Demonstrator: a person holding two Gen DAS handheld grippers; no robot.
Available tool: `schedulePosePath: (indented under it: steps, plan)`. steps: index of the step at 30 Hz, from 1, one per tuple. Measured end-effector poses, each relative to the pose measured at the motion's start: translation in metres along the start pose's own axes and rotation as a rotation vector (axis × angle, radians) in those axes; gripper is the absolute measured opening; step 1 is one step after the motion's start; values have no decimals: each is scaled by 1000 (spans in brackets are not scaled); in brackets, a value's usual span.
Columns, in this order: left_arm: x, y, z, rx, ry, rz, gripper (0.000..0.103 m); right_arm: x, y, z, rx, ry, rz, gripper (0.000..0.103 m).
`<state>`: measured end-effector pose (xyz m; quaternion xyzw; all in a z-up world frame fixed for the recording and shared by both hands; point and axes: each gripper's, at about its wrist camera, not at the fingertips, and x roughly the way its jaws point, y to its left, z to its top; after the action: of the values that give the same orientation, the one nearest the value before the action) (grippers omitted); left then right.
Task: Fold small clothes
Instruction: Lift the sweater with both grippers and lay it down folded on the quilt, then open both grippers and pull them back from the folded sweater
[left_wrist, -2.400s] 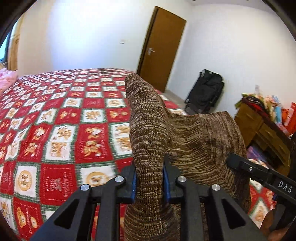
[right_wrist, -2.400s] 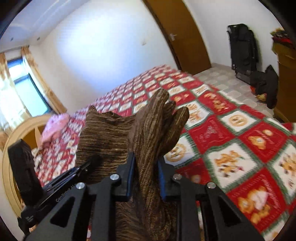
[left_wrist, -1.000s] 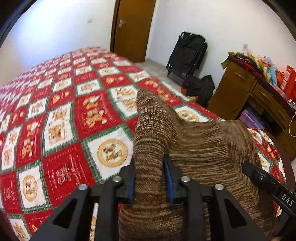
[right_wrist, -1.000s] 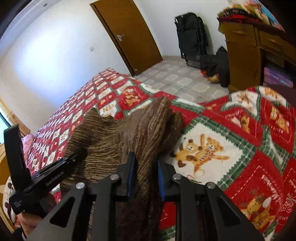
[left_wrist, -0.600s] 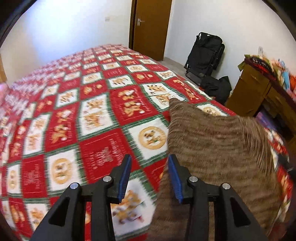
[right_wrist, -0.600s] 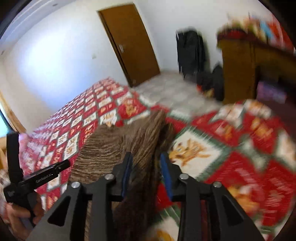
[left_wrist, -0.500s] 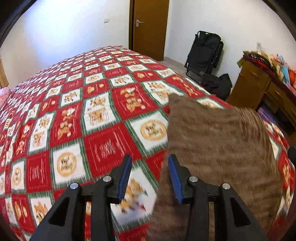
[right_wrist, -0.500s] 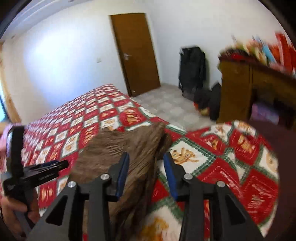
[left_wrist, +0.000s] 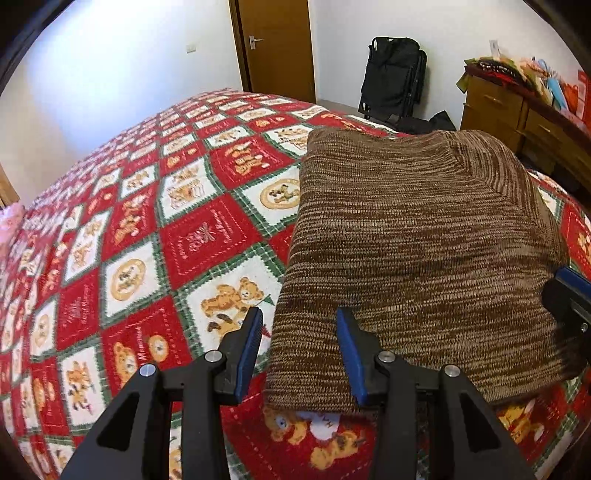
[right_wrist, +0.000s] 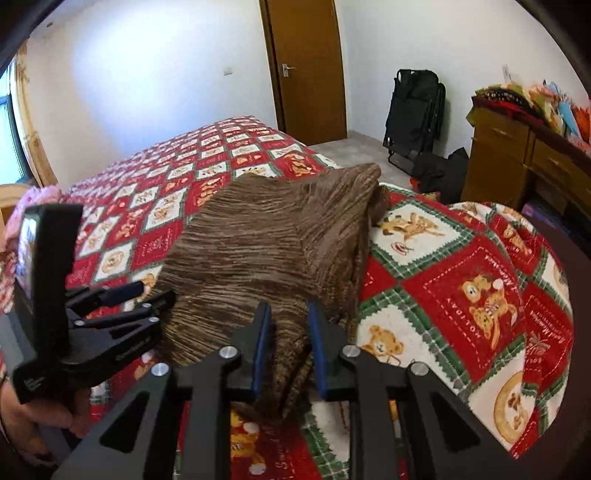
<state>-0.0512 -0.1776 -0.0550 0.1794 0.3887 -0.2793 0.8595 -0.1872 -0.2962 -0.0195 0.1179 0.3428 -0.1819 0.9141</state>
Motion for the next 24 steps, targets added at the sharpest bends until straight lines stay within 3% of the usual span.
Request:
schedulePosePath:
  steps: [3, 4, 5, 7, 13, 19, 24]
  plan:
    - [-11, 1, -5, -5, -8, -6, 43, -11, 2, 0, 35, -7, -27, 28]
    - [-16, 3, -8, -10, -12, -2, 45, -21, 3, 0, 60, -26, -53, 46]
    - [-19, 5, -11, -16, -13, 3, 47, -31, 3, -1, 76, -54, -67, 75]
    - [-25, 8, -16, -38, -13, 11, 55, -55, 8, -5, 106, -130, -89, 101]
    - [-55, 16, -37, -55, -56, -11, 55, -83, 35, -25, 99, -192, -132, 100]
    - [-89, 20, -53, -28, -155, 81, 64, -76, 26, -36, 199, -171, -147, 100]
    - [-103, 21, -58, -28, -195, 98, 65, -79, 40, -43, 137, -158, -145, 100]
